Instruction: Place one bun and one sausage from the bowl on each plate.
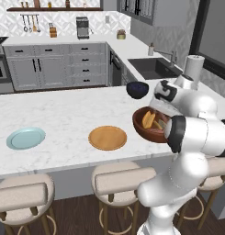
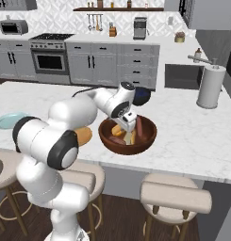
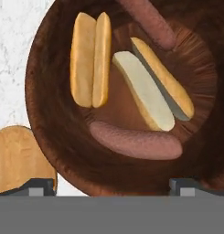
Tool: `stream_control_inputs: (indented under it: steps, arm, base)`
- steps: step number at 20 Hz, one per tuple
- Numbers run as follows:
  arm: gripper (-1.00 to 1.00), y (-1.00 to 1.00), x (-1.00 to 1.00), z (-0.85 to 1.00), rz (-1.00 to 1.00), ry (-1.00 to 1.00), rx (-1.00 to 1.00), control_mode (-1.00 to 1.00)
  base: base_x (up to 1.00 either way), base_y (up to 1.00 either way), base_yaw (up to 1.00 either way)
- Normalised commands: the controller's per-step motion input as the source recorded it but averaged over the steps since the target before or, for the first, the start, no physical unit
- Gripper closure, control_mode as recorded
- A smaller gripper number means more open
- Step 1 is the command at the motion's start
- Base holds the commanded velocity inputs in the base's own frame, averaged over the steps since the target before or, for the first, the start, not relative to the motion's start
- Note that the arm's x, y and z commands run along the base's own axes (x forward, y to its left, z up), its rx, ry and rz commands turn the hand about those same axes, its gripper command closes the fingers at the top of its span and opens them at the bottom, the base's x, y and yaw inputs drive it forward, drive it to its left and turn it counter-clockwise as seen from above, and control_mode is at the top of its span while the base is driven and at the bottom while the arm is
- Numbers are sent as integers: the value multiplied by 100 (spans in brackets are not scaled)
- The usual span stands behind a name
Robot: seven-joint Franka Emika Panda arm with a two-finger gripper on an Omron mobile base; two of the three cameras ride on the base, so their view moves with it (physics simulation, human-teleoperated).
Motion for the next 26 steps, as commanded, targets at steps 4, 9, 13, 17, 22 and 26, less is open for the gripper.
stream_control_inputs:
  steps: [4, 9, 13, 17, 22, 26]
  arm:
    - [-100, 0, 47, -51, -16, 5, 0, -100]
    - [-100, 0, 64, -28, -15, 2, 0, -100]
    - [-100, 0, 57, -28, -9, 0, 0, -100]
    - [-100, 0, 45, -39, -4, 10, 0, -100]
    - [-100, 0, 24, -24, 0, 12, 1, -100]
    - [-100, 0, 18, -36, 0, 9, 0, -100]
  base:
    - [0, 0, 0]
    - [0, 0, 0]
    - [0, 0, 0]
    - [0, 0, 0]
    - [0, 0, 0]
    - [0, 0, 0]
